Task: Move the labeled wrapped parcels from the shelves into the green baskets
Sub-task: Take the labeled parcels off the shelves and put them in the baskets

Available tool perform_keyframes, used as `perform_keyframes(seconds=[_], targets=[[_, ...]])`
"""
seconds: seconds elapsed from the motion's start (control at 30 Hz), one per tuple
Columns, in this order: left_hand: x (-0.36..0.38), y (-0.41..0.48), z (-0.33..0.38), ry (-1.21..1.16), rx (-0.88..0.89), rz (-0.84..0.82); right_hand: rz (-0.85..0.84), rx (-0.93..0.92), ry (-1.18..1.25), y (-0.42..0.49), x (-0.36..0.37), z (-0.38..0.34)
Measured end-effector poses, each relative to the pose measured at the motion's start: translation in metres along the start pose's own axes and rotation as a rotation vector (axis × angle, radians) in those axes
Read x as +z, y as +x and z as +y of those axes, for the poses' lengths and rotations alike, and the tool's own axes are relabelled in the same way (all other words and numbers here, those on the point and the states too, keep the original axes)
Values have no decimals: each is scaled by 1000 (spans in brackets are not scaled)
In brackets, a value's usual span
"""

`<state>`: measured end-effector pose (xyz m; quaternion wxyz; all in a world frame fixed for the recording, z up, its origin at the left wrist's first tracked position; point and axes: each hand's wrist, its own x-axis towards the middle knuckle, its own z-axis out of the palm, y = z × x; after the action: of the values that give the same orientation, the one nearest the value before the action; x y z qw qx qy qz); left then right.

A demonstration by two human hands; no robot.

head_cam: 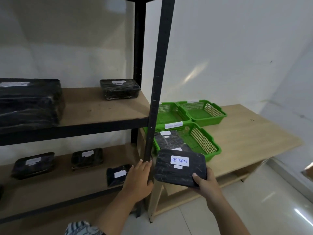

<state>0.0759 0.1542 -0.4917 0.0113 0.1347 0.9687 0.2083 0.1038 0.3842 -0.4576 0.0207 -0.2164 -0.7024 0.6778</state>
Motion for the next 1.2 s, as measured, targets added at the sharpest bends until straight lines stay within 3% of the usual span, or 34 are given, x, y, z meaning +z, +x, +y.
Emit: perform_keyframes(seconds=[0.27, 0.63, 0.77, 0.93, 1.2], targets=[[18, 82, 8, -2, 59, -39, 103, 105, 115, 76, -9, -22], [45, 157, 32, 60, 28, 80, 207, 175, 267, 169, -11, -32], [56, 177, 36, 89, -56, 166, 234, 226, 241, 210, -8, -35], [73, 188, 30, 225, -227, 113, 274, 292, 250, 252, -4, -34], [86, 191, 28, 271, -275, 176, 376, 429, 245, 277, 12, -13]])
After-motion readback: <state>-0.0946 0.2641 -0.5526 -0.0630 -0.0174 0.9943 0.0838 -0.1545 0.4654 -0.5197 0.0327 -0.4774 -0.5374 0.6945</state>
